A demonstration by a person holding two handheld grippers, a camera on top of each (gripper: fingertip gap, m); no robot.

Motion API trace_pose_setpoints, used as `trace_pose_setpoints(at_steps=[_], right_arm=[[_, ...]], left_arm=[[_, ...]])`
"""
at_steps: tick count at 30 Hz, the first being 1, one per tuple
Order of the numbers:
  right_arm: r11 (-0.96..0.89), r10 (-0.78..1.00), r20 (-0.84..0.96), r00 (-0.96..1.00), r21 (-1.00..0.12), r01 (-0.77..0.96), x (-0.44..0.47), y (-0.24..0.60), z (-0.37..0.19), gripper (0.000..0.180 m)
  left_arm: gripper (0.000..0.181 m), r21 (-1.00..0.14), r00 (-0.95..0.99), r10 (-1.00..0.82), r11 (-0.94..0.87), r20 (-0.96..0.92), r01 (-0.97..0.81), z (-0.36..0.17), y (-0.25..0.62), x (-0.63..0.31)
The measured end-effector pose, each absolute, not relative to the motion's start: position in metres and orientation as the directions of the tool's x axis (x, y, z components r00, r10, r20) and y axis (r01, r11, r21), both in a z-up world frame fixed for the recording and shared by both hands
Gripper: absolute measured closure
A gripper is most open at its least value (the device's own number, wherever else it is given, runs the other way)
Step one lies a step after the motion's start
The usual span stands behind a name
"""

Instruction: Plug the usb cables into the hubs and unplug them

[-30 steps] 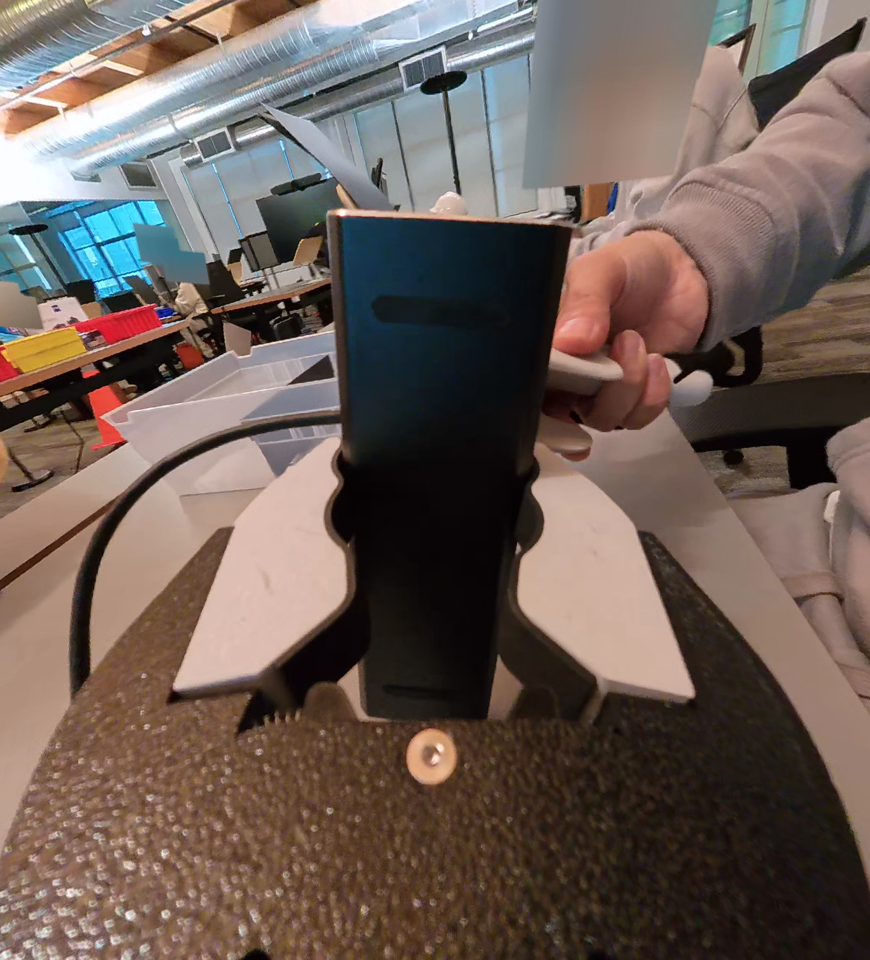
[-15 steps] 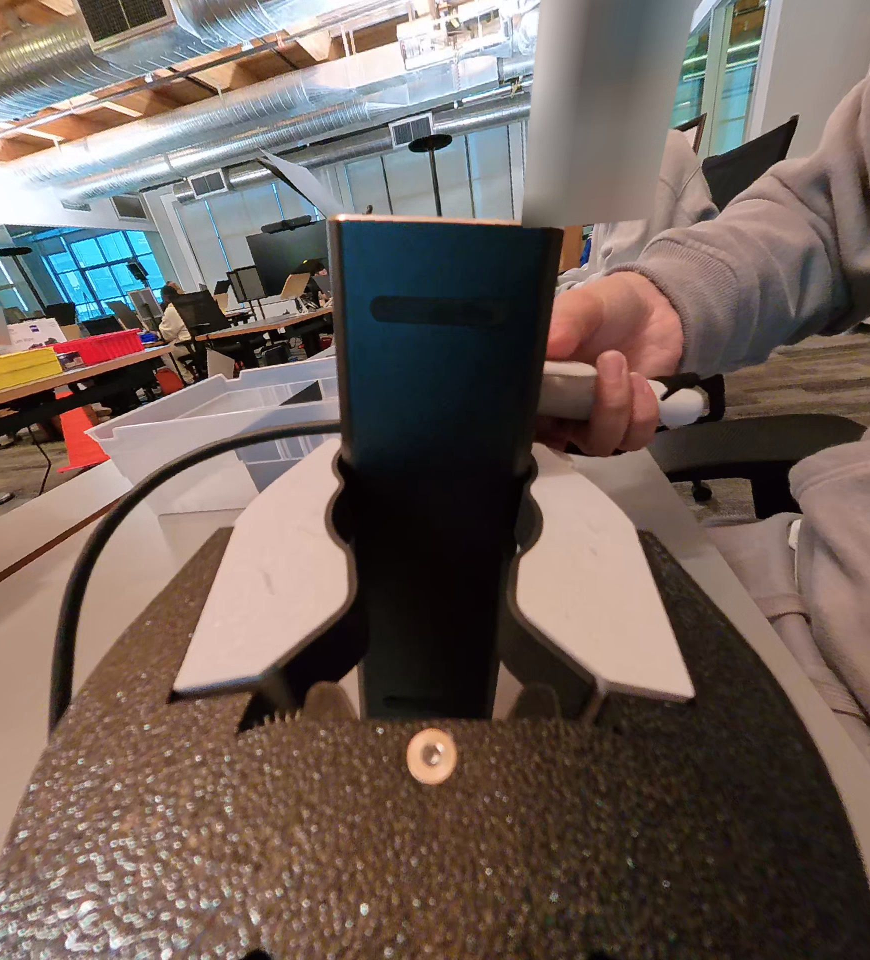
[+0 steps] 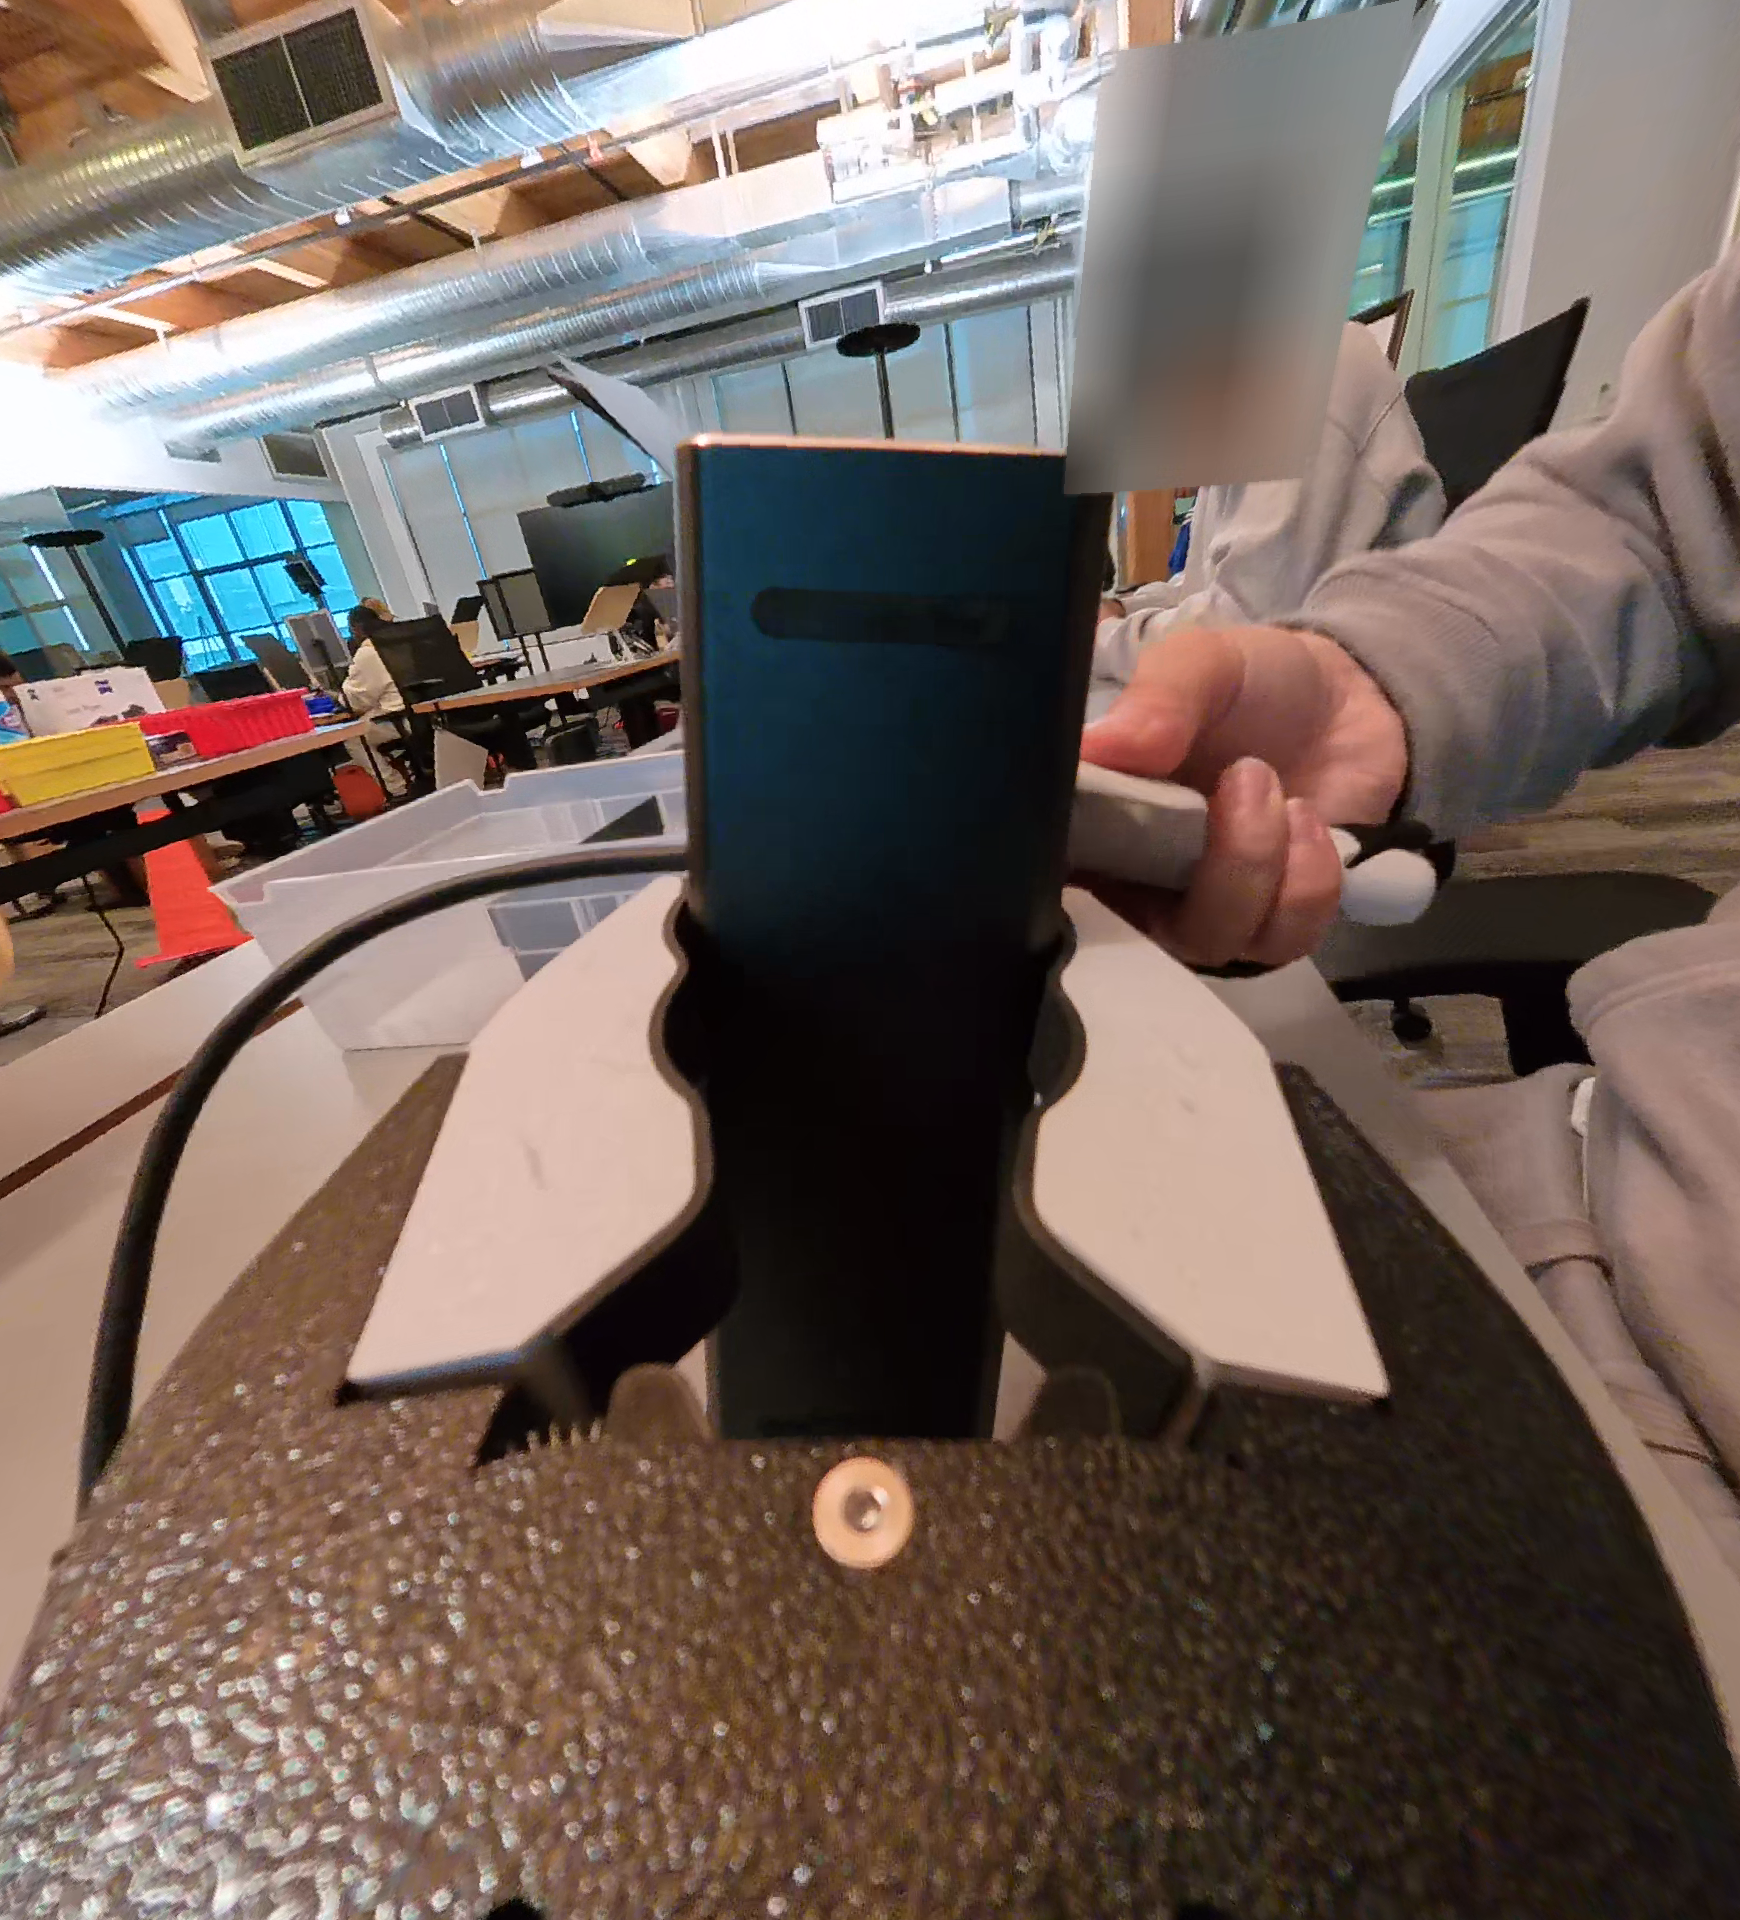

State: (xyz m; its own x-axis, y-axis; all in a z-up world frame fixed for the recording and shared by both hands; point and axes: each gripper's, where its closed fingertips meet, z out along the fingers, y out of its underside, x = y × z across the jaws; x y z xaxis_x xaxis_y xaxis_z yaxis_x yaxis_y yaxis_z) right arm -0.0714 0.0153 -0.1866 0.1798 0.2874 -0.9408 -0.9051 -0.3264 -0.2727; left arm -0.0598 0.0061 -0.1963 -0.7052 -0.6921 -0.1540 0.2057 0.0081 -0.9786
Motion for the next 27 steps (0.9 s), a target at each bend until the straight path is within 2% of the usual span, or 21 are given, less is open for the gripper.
trace_pose_setpoints(at_steps=[4,13,21,27], right_arm=[[-0.254,0.332,-0.936,0.115,-0.206,-0.945,-0.070,0.016,-0.185,0.171],[-0.308,0.328,-0.925,0.191,-0.296,-0.904,-0.076,0.008,-0.188,0.171],[-0.296,0.289,-0.944,0.159,-0.246,-0.923,-0.068,0.009,-0.195,0.170],[-0.272,0.266,-0.949,0.167,-0.240,-0.932,-0.062,0.008,-0.195,0.170]], left_arm=[[0.119,-0.978,-0.710,-0.689,-0.013,-0.142,0.209,-0.193,0.007,-0.060],[0.120,-0.977,-0.751,-0.647,-0.038,-0.136,0.210,-0.194,0.000,-0.065],[0.120,-0.992,-0.718,-0.685,0.108,-0.121,0.064,-0.209,0.000,-0.058],[0.120,-0.994,-0.703,-0.707,0.109,-0.076,-0.003,-0.212,-0.002,-0.053]])
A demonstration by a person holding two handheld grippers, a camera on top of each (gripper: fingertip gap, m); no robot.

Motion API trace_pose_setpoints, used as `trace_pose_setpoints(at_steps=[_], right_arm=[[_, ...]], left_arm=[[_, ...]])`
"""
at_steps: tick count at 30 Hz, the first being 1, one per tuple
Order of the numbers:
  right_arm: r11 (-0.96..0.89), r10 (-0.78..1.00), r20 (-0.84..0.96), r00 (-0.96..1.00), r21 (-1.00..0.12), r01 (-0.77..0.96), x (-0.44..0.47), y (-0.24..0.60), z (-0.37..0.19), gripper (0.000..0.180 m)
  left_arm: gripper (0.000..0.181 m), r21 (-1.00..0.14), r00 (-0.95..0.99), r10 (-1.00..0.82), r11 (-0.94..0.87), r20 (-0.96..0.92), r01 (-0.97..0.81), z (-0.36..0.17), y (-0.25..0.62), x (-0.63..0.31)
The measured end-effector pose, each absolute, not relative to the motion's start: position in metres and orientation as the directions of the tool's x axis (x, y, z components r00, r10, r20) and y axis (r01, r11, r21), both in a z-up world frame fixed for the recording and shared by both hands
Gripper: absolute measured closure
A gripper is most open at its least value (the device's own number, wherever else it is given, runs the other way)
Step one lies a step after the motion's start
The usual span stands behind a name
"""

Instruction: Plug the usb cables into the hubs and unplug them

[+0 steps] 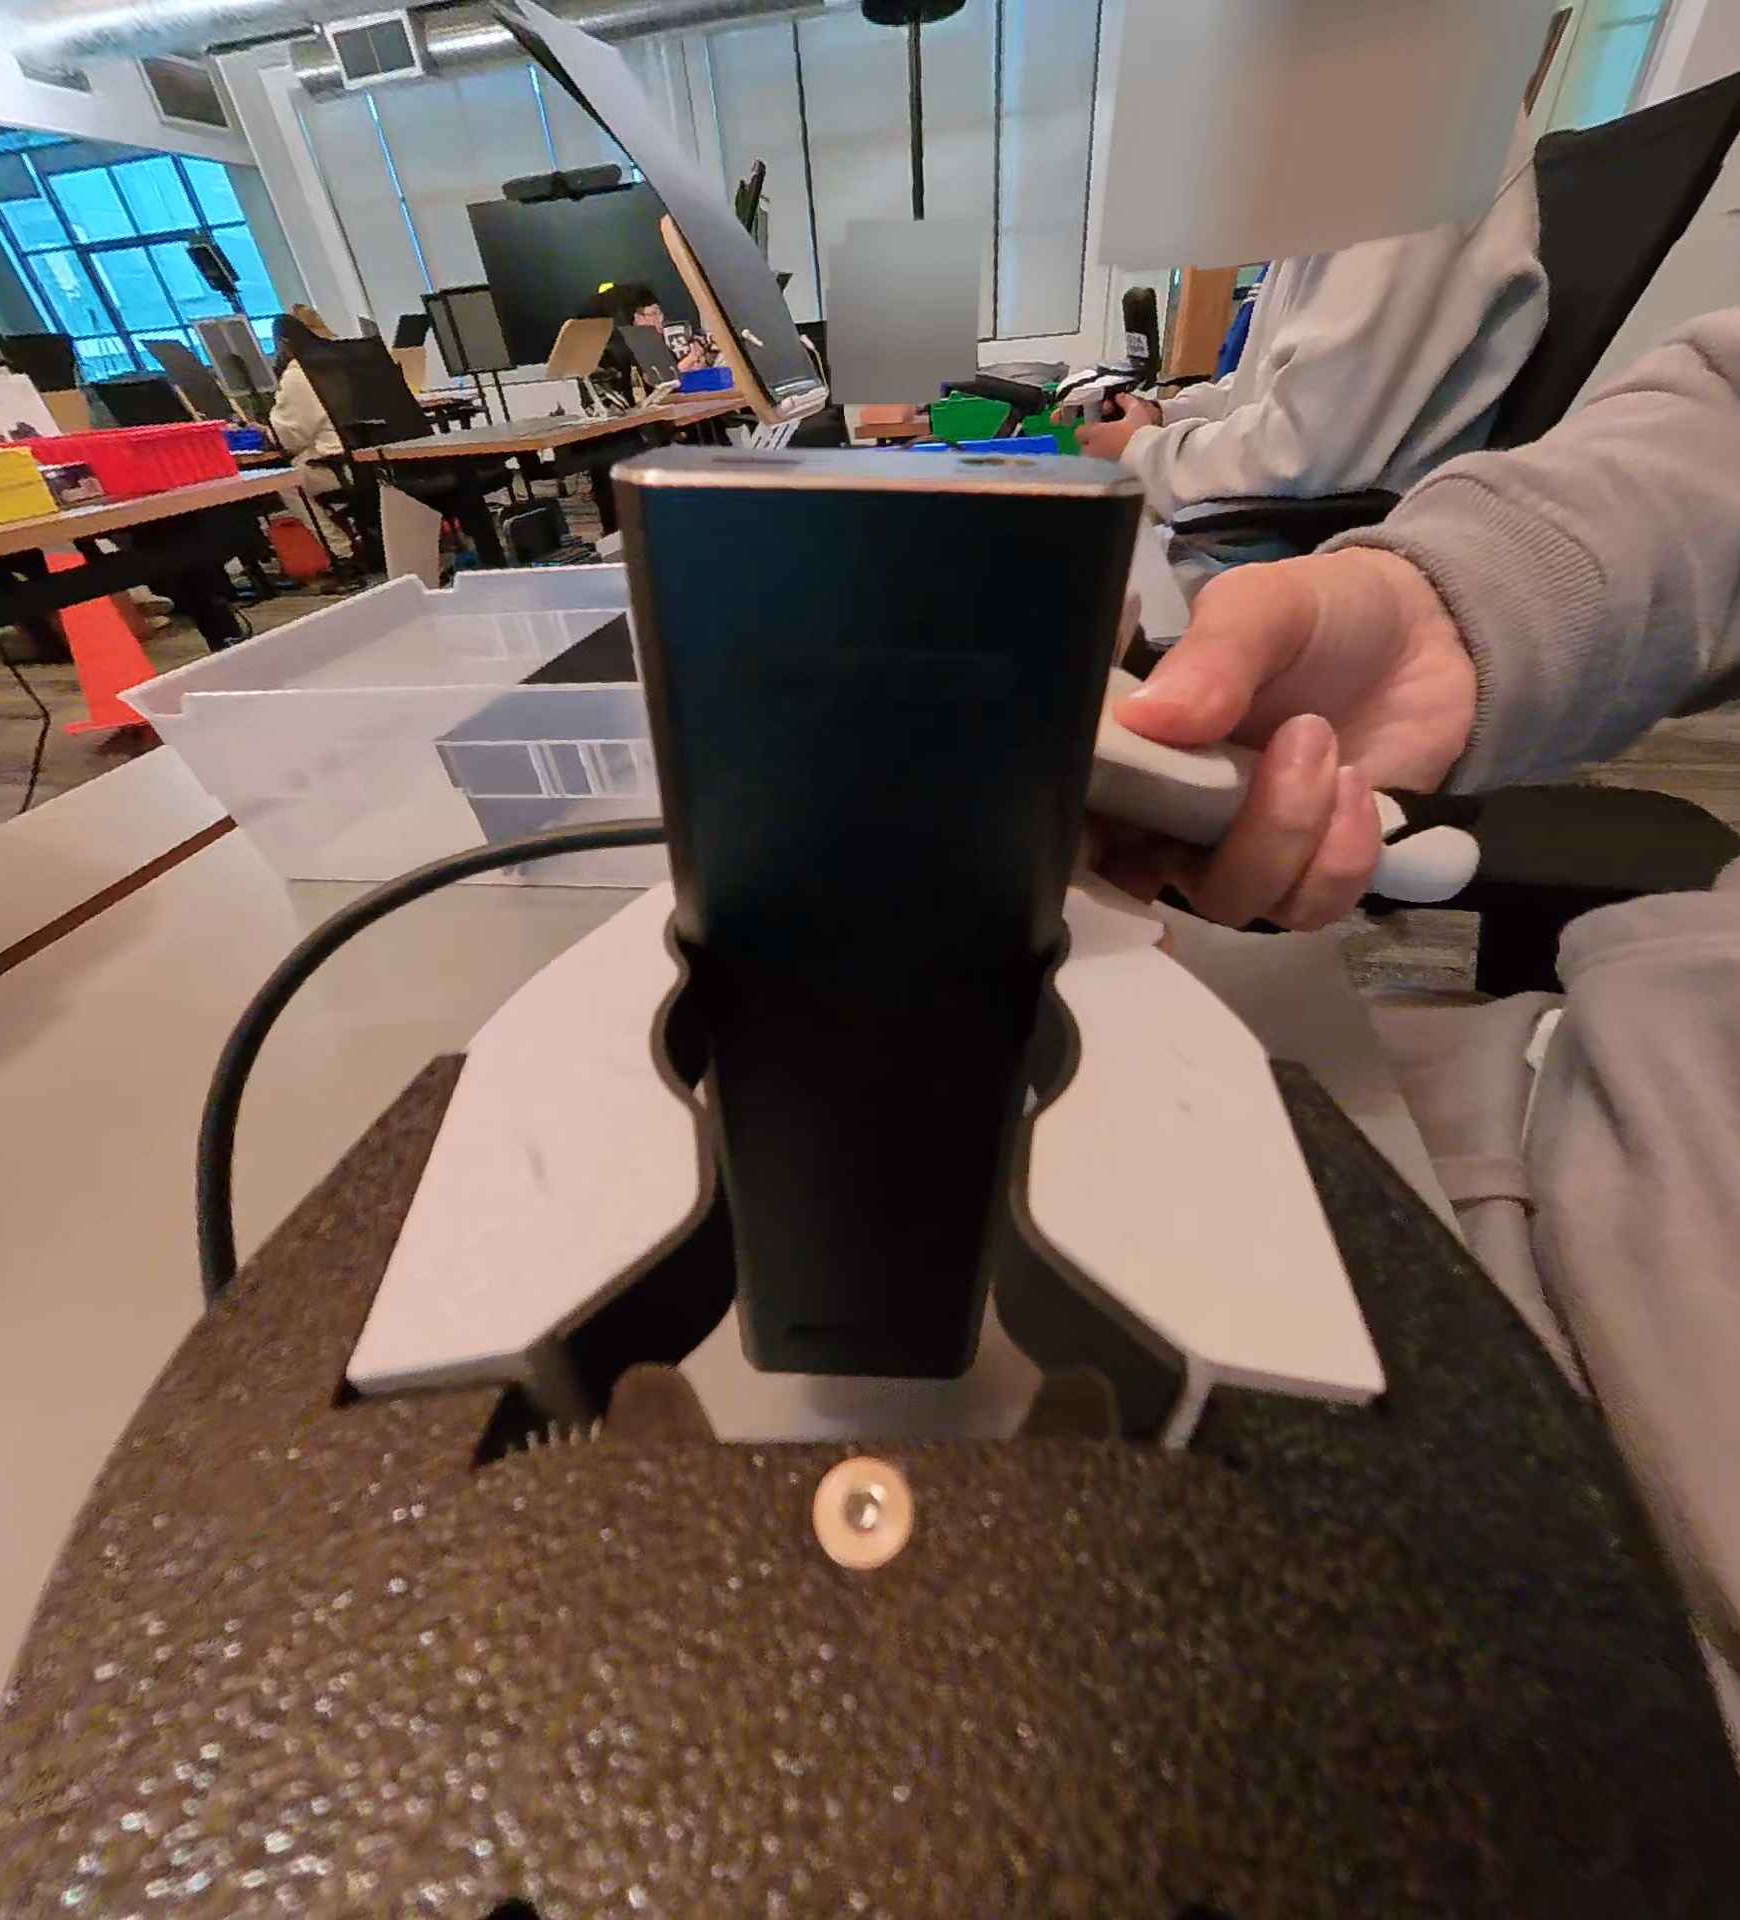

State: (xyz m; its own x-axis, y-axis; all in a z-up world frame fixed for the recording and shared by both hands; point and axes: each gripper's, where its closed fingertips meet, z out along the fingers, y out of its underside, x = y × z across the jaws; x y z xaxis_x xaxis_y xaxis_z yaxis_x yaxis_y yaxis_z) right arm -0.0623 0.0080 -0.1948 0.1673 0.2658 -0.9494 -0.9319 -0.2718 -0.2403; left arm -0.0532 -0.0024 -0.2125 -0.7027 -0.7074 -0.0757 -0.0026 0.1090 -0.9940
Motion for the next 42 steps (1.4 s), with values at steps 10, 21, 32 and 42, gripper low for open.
trace_pose_setpoints(at_steps=[10,21,32,42], right_arm=[[-0.221,0.243,-0.950,0.197,-0.252,-0.942,-0.044,0.007,-0.199,0.170],[-0.470,0.183,-0.943,0.279,-0.334,-0.817,-0.073,-0.004,-0.210,0.170],[-0.523,0.245,-0.911,0.332,-0.413,-0.746,-0.082,-0.018,-0.203,0.170],[-0.526,0.263,-0.921,0.287,-0.386,-0.758,-0.081,-0.029,-0.201,0.170]], left_arm=[[0.119,-0.991,-0.622,-0.782,0.101,-0.024,-0.089,-0.220,-0.002,-0.035],[0.120,-0.986,-0.751,-0.641,0.147,-0.160,0.085,-0.226,-0.013,-0.057],[0.119,-0.967,-0.766,-0.593,0.201,-0.246,0.155,-0.215,-0.024,-0.068],[0.119,-0.977,-0.790,-0.575,0.151,-0.213,0.153,-0.213,-0.034,-0.067]])
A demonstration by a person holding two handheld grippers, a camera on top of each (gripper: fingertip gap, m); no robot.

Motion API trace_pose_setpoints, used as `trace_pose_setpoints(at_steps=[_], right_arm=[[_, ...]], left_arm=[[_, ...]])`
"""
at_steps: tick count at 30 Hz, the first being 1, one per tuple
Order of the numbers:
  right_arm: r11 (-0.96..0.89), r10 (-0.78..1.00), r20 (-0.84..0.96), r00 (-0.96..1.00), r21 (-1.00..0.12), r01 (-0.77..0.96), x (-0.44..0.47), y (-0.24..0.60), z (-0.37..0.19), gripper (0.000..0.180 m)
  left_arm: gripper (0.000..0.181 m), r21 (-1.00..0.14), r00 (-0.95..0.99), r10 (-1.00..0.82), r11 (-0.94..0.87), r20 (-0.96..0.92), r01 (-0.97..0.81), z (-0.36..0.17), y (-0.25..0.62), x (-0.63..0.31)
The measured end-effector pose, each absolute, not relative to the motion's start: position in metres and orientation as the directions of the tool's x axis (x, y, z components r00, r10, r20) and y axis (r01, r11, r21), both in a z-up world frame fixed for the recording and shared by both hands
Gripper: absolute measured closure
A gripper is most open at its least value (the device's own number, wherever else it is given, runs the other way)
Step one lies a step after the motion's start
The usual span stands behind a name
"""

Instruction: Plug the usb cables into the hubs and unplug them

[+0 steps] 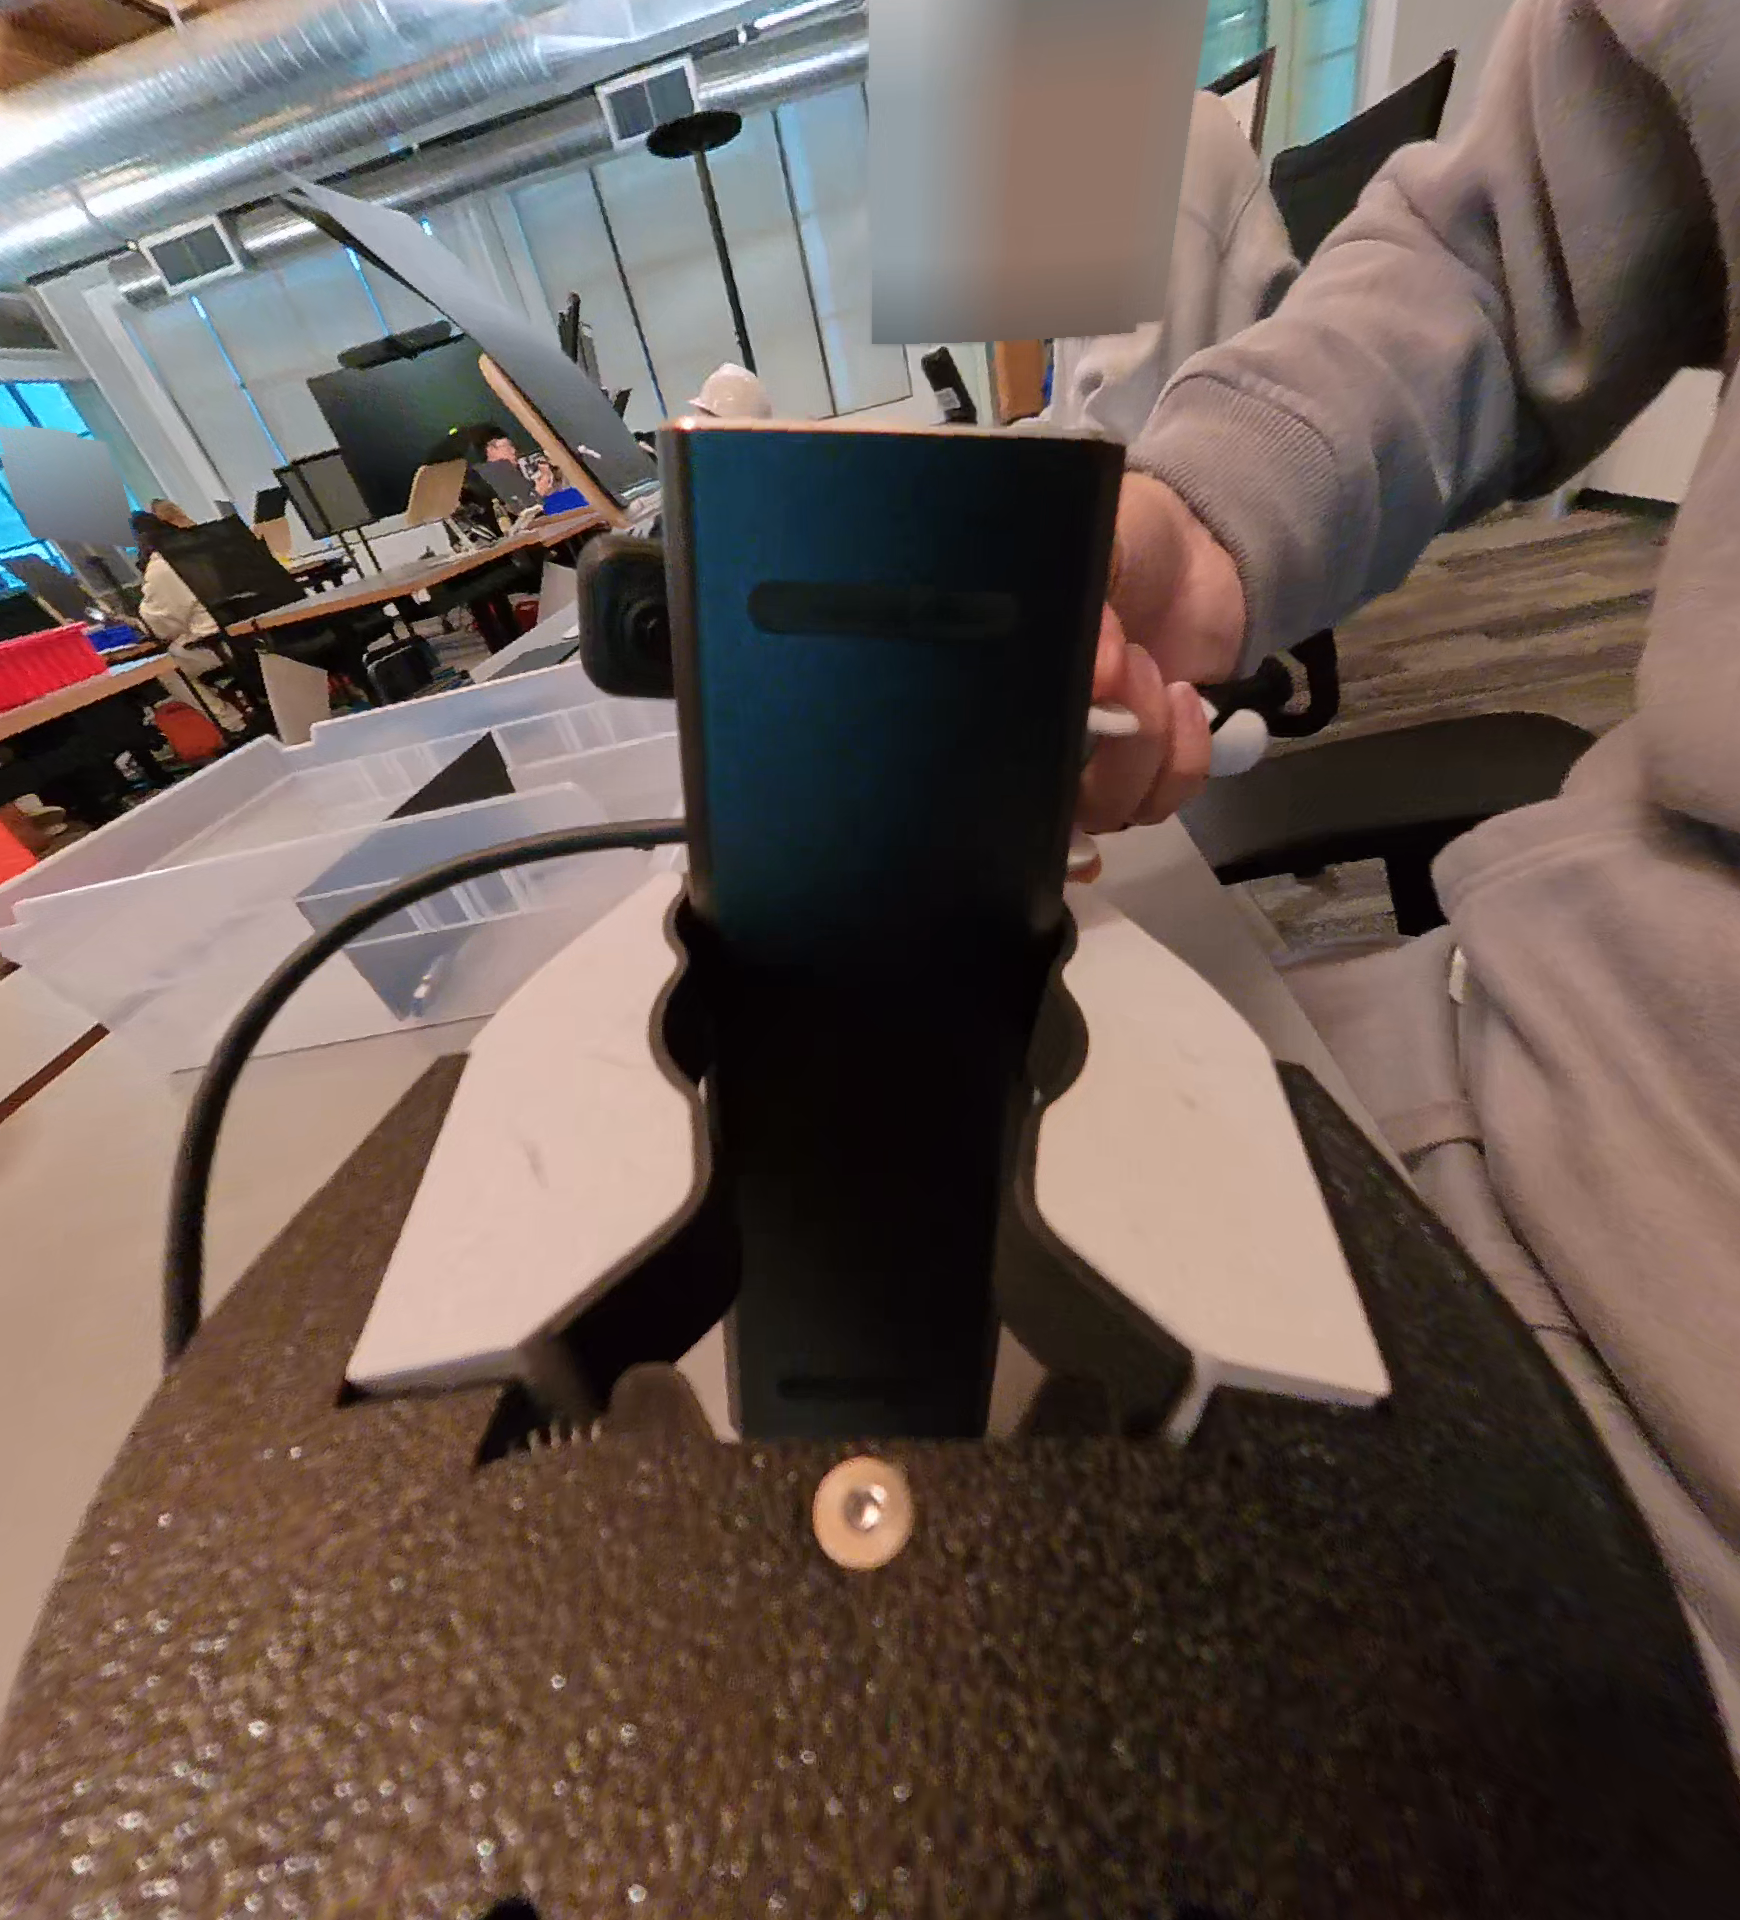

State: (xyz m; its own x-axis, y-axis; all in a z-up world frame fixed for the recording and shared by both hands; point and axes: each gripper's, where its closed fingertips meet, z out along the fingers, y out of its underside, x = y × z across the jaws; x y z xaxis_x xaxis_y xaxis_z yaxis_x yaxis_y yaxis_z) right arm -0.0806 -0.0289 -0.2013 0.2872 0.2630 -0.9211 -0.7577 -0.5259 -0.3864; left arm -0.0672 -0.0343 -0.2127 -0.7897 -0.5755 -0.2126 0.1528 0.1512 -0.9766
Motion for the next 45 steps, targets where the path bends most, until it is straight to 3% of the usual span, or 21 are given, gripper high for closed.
trace_pose_setpoints(at_steps=[2,7,11,16,28,34,41,45], right_arm=[[-0.545,0.273,-0.877,0.395,-0.480,-0.687,-0.078,-0.028,-0.203,0.169],[-0.566,0.259,-0.927,0.270,-0.372,-0.736,-0.084,-0.027,-0.203,0.169],[-0.577,0.259,-0.894,0.365,-0.447,-0.684,-0.074,-0.026,-0.202,0.170],[-0.508,0.239,-0.948,0.211,-0.307,-0.805,-0.082,-0.017,-0.197,0.170],[-0.447,0.262,-0.960,0.097,-0.210,-0.870,-0.088,-0.009,-0.192,0.170],[-0.435,0.225,-0.965,0.139,-0.227,-0.872,-0.083,-0.012,-0.197,0.171],[-0.447,0.251,-0.905,0.344,-0.424,-0.787,-0.086,-0.017,-0.195,0.170],[-0.438,0.268,-0.923,0.275,-0.371,-0.819,-0.083,-0.016,-0.194,0.170]], left_arm=[[0.119,-0.980,-0.791,-0.580,0.139,-0.195,0.139,-0.214,-0.035,-0.066],[0.119,-0.974,-0.781,-0.584,0.167,-0.223,0.153,-0.213,-0.030,-0.068],[0.119,-0.983,-0.771,-0.610,0.131,-0.182,0.128,-0.213,-0.031,-0.061],[0.119,-0.980,-0.779,-0.596,0.106,-0.196,0.166,-0.208,-0.023,-0.067],[0.119,-0.982,-0.756,-0.634,0.037,-0.165,0.183,-0.203,-0.015,-0.064],[0.119,-0.981,-0.747,-0.639,0.071,-0.183,0.180,-0.207,-0.017,-0.062],[0.119,-0.974,-0.740,-0.637,0.092,-0.217,0.207,-0.205,-0.020,-0.063],[0.119,-0.972,-0.727,-0.647,0.123,-0.230,0.198,-0.204,-0.018,-0.062]])
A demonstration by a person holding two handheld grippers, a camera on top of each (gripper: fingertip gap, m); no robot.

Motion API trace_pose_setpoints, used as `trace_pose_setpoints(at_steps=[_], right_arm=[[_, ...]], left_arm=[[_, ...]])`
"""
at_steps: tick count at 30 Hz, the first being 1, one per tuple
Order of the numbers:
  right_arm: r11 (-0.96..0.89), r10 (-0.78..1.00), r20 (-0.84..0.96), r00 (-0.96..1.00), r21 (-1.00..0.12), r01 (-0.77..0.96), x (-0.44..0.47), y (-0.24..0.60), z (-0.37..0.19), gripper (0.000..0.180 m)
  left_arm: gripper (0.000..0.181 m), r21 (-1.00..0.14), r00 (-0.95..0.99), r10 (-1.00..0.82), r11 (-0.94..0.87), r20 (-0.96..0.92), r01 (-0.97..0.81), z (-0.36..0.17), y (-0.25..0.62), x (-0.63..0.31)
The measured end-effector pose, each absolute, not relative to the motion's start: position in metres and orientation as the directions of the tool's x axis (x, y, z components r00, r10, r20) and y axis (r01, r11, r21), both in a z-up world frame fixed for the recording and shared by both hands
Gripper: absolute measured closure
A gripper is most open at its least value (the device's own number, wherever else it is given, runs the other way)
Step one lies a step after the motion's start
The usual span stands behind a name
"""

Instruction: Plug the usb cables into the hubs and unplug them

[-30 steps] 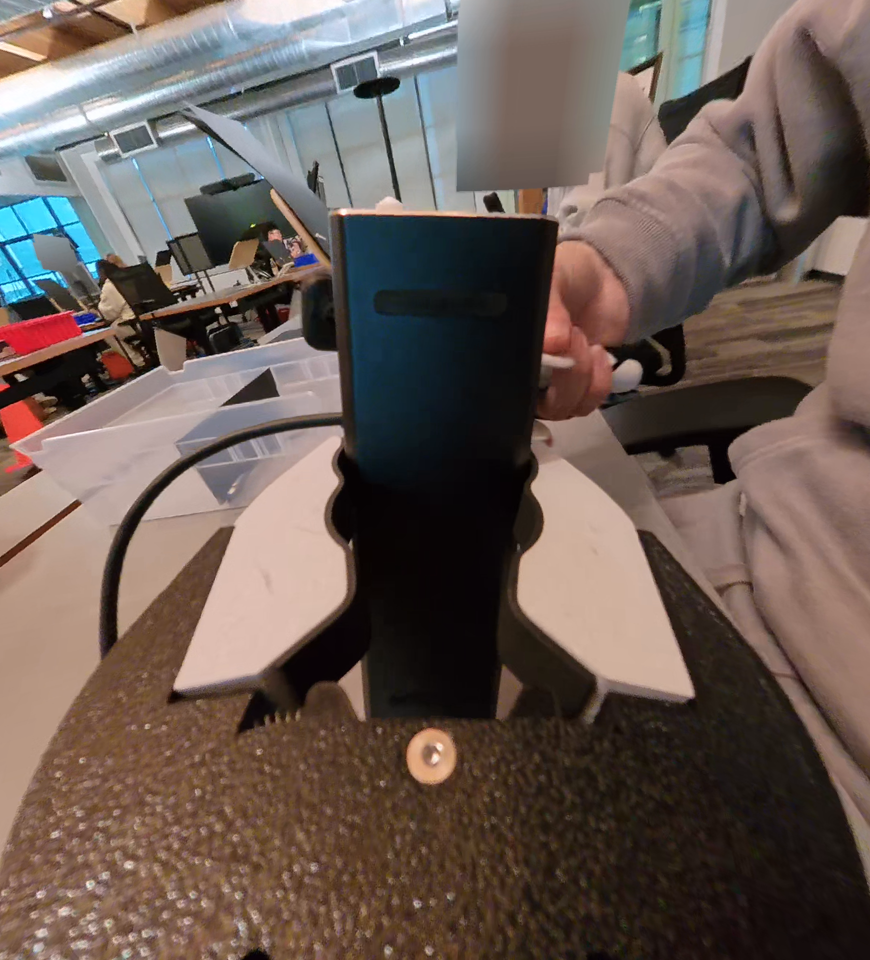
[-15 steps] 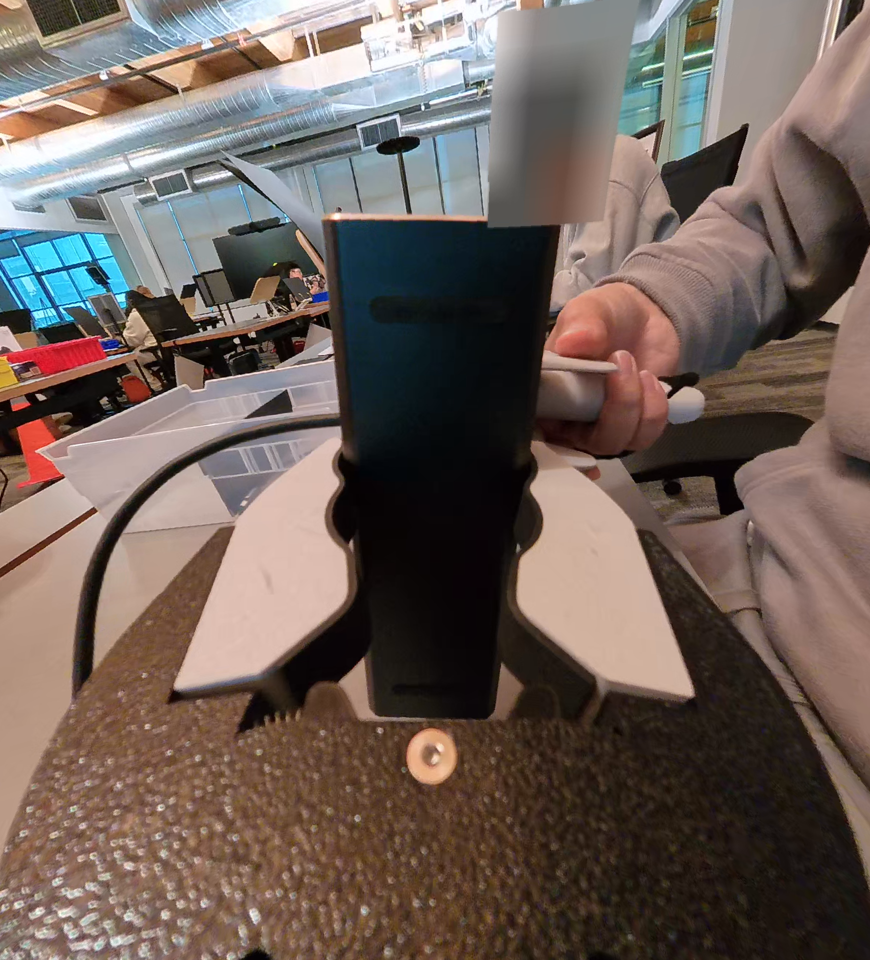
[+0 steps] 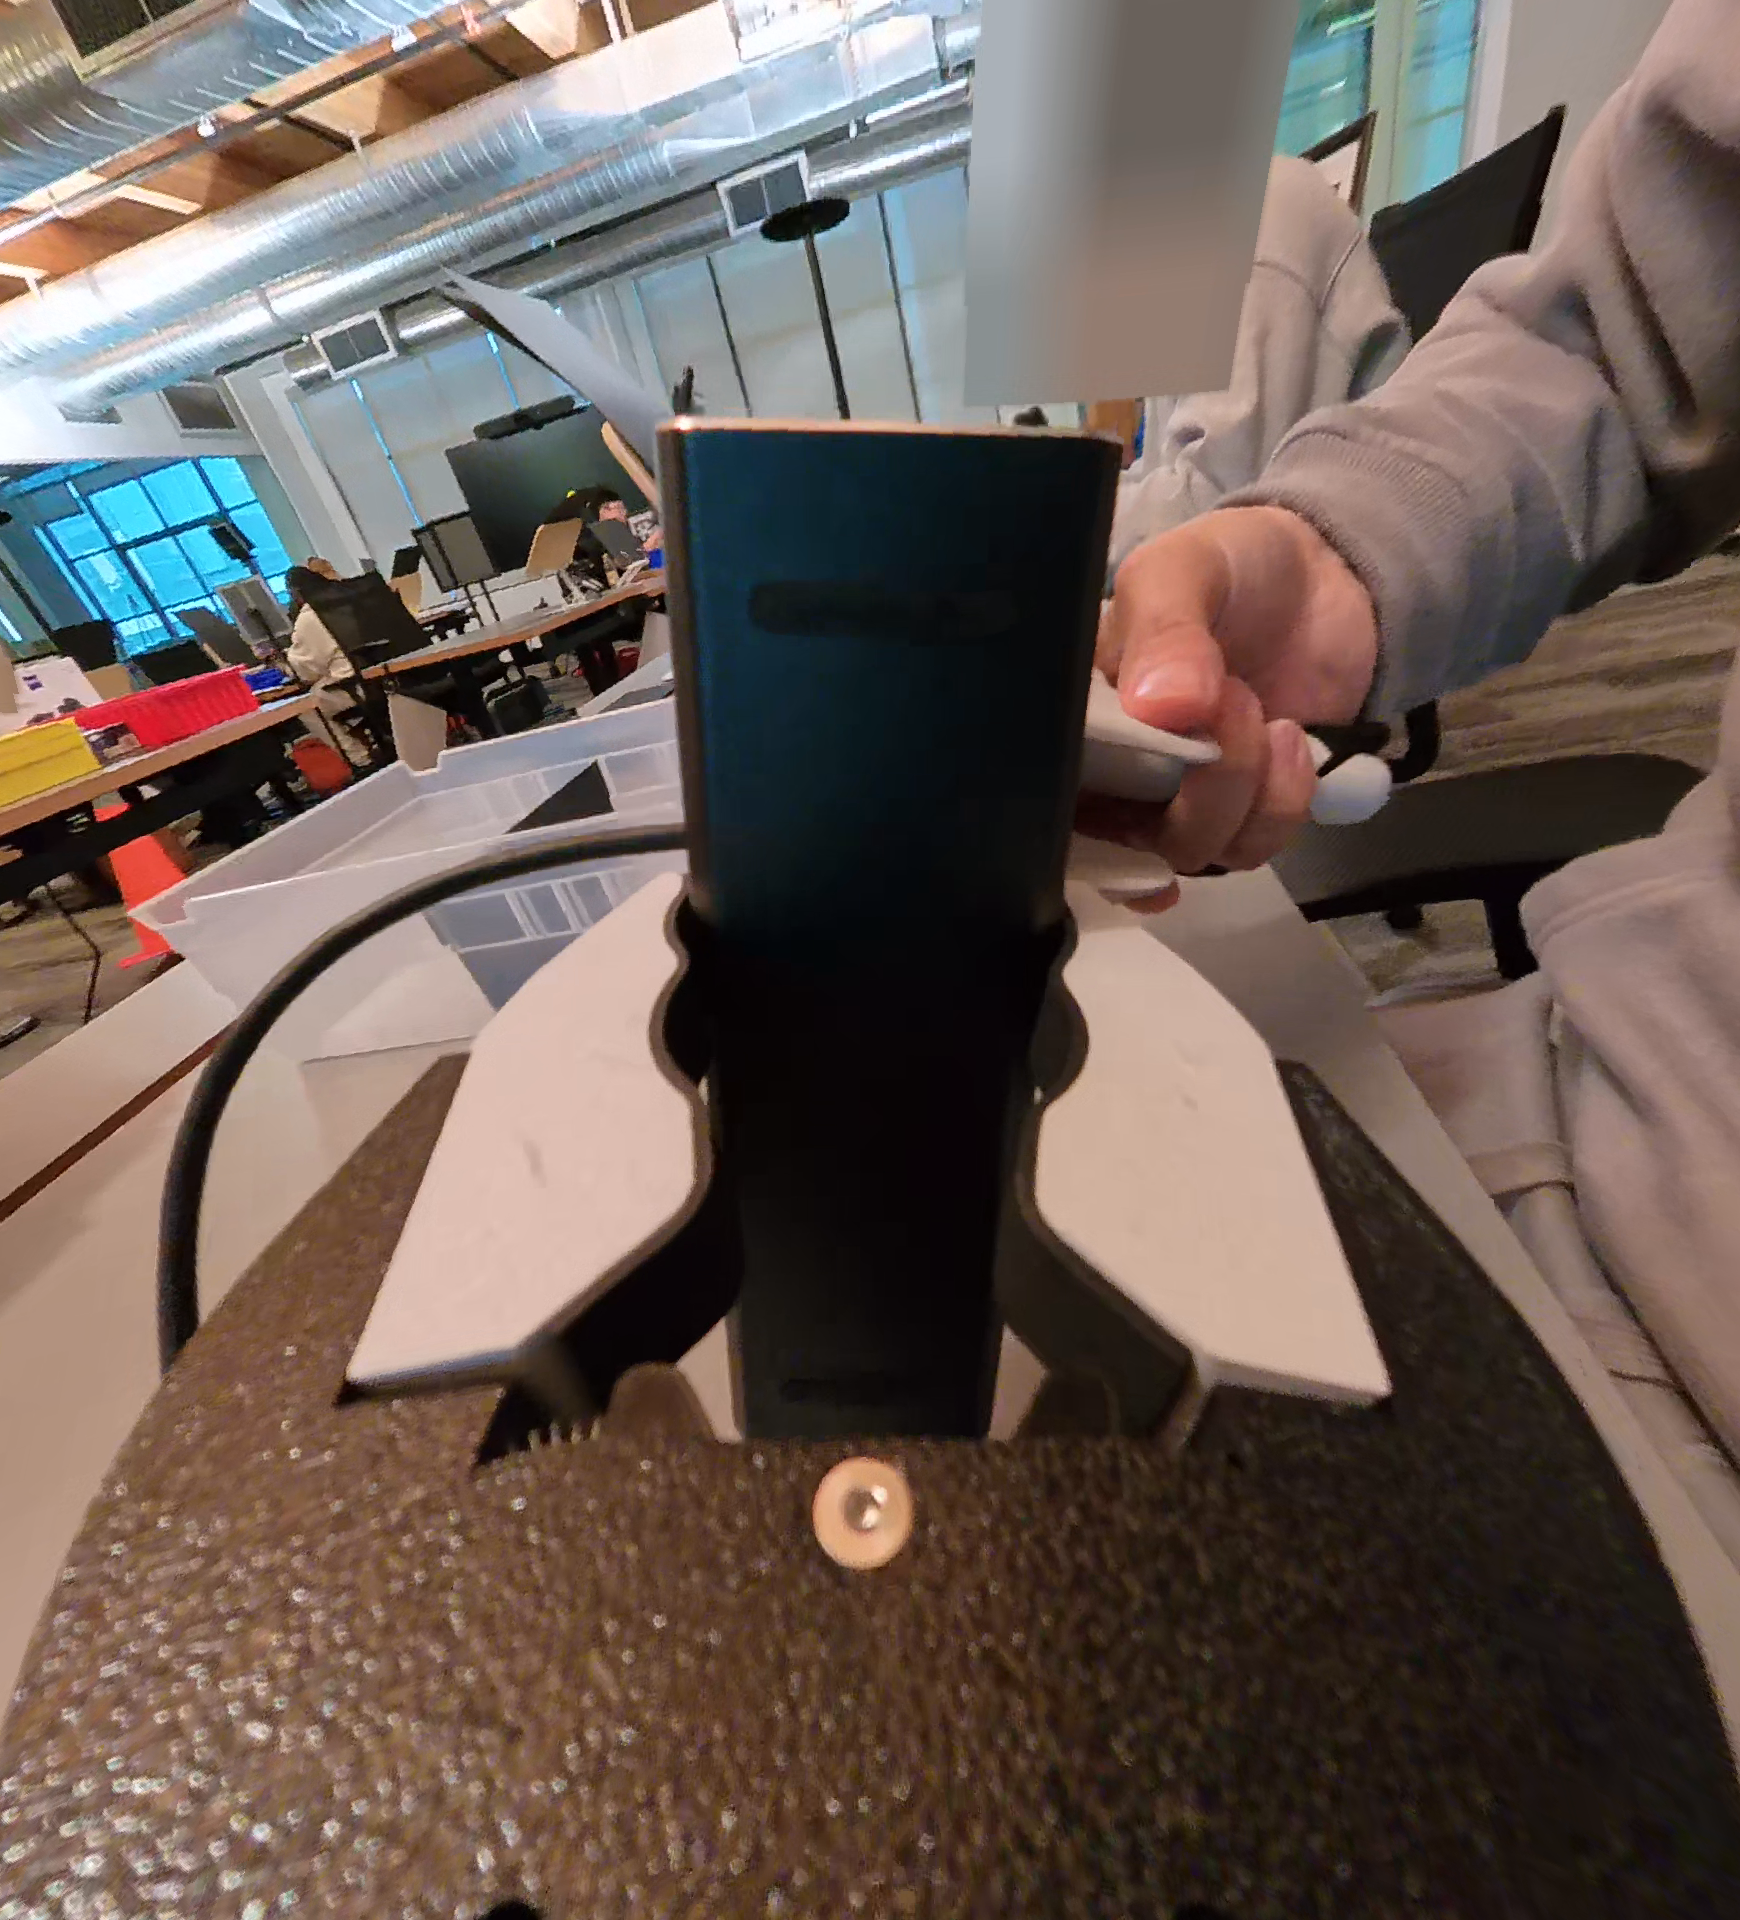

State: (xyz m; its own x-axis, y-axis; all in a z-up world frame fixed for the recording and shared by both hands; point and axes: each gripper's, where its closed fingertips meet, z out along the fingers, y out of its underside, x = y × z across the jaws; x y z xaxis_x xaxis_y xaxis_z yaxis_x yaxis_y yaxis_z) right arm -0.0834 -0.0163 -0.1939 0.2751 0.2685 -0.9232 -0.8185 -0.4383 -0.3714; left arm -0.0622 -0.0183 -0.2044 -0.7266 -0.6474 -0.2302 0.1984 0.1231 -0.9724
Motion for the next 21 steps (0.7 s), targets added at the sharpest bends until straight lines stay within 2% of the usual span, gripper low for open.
trace_pose_setpoints(at_steps=[2,8,11,13,15,17,19,21], right_arm=[[-0.432,0.294,-0.910,0.293,-0.400,-0.809,-0.0840,-0.0165,-0.1937,0.170],[-0.418,0.327,-0.908,0.261,-0.386,-0.822,-0.0839,-0.0149,-0.1916,0.170],[-0.468,0.295,-0.947,0.126,-0.257,-0.846,-0.0875,-0.0145,-0.1938,0.171],[-0.460,0.297,-0.944,0.144,-0.274,-0.844,-0.0861,-0.0137,-0.1934,0.171],[-0.448,0.287,-0.950,0.119,-0.243,-0.860,-0.0826,-0.0120,-0.1898,0.169],[-0.458,0.281,-0.946,0.161,-0.280,-0.844,-0.0863,-0.0112,-0.1915,0.167],[-0.469,0.281,-0.948,0.146,-0.269,-0.841,-0.0882,-0.0104,-0.1899,0.170],[-0.459,0.264,-0.940,0.217,-0.320,-0.829,-0.0862,-0.0090,-0.1933,0.170]], left_arm=[[0.119,-0.971,-0.728,-0.645,0.117,-0.233,0.208,-0.2025,-0.0184,-0.0637],[0.119,-0.973,-0.733,-0.643,0.094,-0.221,0.211,-0.1995,-0.0178,-0.0650],[0.119,-0.973,-0.758,-0.613,0.095,-0.225,0.212,-0.2031,-0.0184,-0.0687],[0.119,-0.975,-0.759,-0.615,0.081,-0.212,0.207,-0.2033,-0.0182,-0.0673],[0.119,-0.976,-0.769,-0.607,0.055,-0.199,0.209,-0.2027,-0.0193,-0.0686],[0.119,-0.976,-0.776,-0.600,0.045,-0.197,0.213,-0.2021,-0.0210,-0.0694],[0.119,-0.975,-0.776,-0.598,0.049,-0.201,0.215,-0.2024,-0.0220,-0.0692],[0.119,-0.975,-0.768,-0.607,0.061,-0.205,0.212,-0.2036,-0.0202,-0.0683]])
